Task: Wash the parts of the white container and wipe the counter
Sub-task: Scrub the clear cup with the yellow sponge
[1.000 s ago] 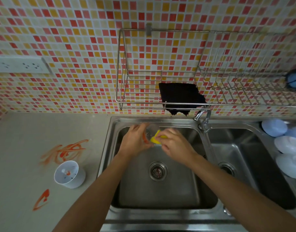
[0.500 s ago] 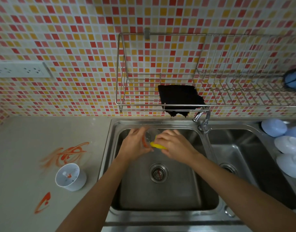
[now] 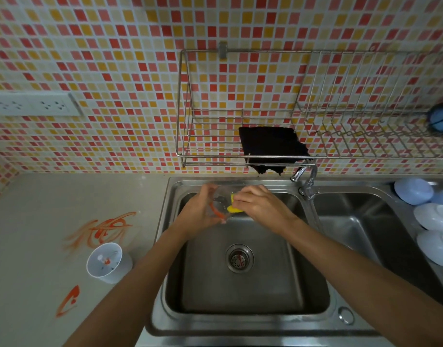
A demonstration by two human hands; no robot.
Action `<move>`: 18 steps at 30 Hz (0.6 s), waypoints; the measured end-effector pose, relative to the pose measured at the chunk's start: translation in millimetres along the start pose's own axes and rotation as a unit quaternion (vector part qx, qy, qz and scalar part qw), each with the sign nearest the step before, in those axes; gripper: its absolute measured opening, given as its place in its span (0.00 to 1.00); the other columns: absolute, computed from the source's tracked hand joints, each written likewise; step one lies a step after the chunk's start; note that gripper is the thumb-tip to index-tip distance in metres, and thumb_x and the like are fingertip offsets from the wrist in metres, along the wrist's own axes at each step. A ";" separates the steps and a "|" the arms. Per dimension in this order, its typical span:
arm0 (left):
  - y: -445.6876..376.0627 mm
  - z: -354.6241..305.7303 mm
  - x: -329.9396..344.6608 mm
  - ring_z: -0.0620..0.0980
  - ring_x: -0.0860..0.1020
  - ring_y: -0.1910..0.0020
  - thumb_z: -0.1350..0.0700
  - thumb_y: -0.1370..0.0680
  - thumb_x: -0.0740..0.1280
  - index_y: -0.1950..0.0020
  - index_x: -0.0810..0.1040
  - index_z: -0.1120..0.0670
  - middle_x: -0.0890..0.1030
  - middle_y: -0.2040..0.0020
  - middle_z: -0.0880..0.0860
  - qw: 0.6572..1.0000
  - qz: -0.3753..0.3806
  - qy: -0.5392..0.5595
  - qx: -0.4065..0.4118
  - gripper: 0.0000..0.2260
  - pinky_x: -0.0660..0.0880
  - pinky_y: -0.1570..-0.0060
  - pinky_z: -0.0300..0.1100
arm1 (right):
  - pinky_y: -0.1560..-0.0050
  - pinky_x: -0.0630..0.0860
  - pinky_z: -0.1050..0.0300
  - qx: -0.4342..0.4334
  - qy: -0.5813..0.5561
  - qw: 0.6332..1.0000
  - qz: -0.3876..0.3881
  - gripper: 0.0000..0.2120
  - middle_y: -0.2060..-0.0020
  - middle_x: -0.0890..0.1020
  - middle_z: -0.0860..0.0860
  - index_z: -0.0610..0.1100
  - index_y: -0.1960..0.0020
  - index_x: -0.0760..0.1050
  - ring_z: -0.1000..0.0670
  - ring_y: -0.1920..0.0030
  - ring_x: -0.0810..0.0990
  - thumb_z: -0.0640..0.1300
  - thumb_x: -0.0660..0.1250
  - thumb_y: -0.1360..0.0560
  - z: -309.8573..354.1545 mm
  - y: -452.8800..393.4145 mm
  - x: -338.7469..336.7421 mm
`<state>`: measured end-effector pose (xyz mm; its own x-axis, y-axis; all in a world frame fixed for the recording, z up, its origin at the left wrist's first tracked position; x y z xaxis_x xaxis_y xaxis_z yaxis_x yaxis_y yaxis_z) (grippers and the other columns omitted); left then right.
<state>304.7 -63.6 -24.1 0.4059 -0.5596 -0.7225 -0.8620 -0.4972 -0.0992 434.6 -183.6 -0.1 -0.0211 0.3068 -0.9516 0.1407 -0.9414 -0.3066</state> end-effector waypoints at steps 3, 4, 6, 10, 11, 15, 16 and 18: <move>-5.0 -2.3 0.4 0.47 0.71 0.34 0.52 0.35 0.80 0.26 0.64 0.55 0.72 0.31 0.53 0.998 -0.024 -0.038 0.040 0.42 0.70 0.36 0.39 | 0.49 0.75 0.51 0.039 -0.007 0.999 -0.030 0.20 0.48 0.82 0.53 0.45 0.47 0.81 0.46 0.47 0.75 0.33 0.77 0.37 3.0 3.7 1.6; -6.1 -3.0 -0.5 0.49 0.72 0.34 0.51 0.35 0.80 0.27 0.66 0.55 0.73 0.32 0.53 0.997 -0.033 -0.050 0.049 0.41 0.71 0.35 0.43 | 0.49 0.76 0.50 0.056 -0.011 0.997 -0.042 0.21 0.48 0.82 0.52 0.44 0.47 0.81 0.45 0.47 0.74 0.31 0.75 0.38 6.6 5.9 3.0; -8.3 -1.6 -0.5 0.50 0.73 0.36 0.51 0.35 0.80 0.29 0.69 0.55 0.75 0.34 0.53 0.995 -0.043 -0.064 0.060 0.38 0.72 0.36 0.45 | 0.52 0.77 0.49 0.084 -0.022 0.994 -0.065 0.23 0.48 0.83 0.50 0.43 0.46 0.81 0.44 0.50 0.75 0.28 0.73 0.39 18.7 10.1 8.3; -7.7 3.5 4.3 0.49 0.74 0.37 0.50 0.34 0.79 0.31 0.70 0.51 0.76 0.35 0.51 0.993 -0.046 -0.074 0.074 0.35 0.74 0.38 0.47 | 0.52 0.78 0.50 0.114 -0.049 0.990 -0.068 0.15 0.46 0.83 0.46 0.39 0.42 0.80 0.44 0.49 0.78 0.38 0.66 0.28 43.6 16.3 16.1; -7.1 4.9 5.6 0.49 0.74 0.36 0.49 0.34 0.79 0.31 0.69 0.49 0.76 0.35 0.50 0.993 -0.043 -0.078 0.075 0.35 0.74 0.38 0.48 | 0.52 0.78 0.51 0.115 -0.051 0.990 -0.064 0.15 0.44 0.83 0.46 0.39 0.41 0.79 0.45 0.48 0.78 0.42 0.62 0.25 45.0 17.8 15.3; -5.3 6.0 8.4 0.49 0.73 0.36 0.46 0.34 0.78 0.30 0.67 0.46 0.77 0.36 0.48 0.992 -0.044 -0.100 0.066 0.35 0.76 0.42 0.46 | 0.53 0.79 0.49 0.100 -0.032 0.993 -0.056 0.17 0.43 0.83 0.47 0.40 0.40 0.79 0.46 0.49 0.78 0.38 0.69 0.28 29.3 23.3 18.1; -5.4 4.2 9.3 0.49 0.74 0.37 0.46 0.34 0.78 0.31 0.67 0.46 0.77 0.37 0.48 0.991 -0.052 -0.107 0.069 0.35 0.77 0.44 0.47 | 0.53 0.79 0.49 0.113 -0.034 0.991 -0.069 0.18 0.44 0.83 0.47 0.40 0.41 0.81 0.46 0.50 0.79 0.35 0.72 0.31 24.8 23.2 17.4; -5.7 -0.6 10.6 0.49 0.74 0.39 0.46 0.34 0.78 0.32 0.68 0.47 0.78 0.38 0.48 0.988 -0.068 -0.113 0.078 0.34 0.78 0.48 0.48 | 0.55 0.80 0.51 0.149 -0.056 0.981 -0.110 0.16 0.49 0.85 0.49 0.42 0.46 0.83 0.46 0.53 0.80 0.34 0.74 0.33 24.1 22.2 14.3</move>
<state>314.1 -67.1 -30.8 0.4592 -0.3236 -0.8273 -0.8472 -0.4398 -0.2982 413.5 -203.5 -21.1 -0.1301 0.5047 -0.8534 -0.1754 -0.8589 -0.4812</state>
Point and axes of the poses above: each hand's wrist, its own y-axis away from the middle knuckle, its own x-axis out of the palm, z = x × y, the point moved 4 cm from there along -y, towards the middle knuckle
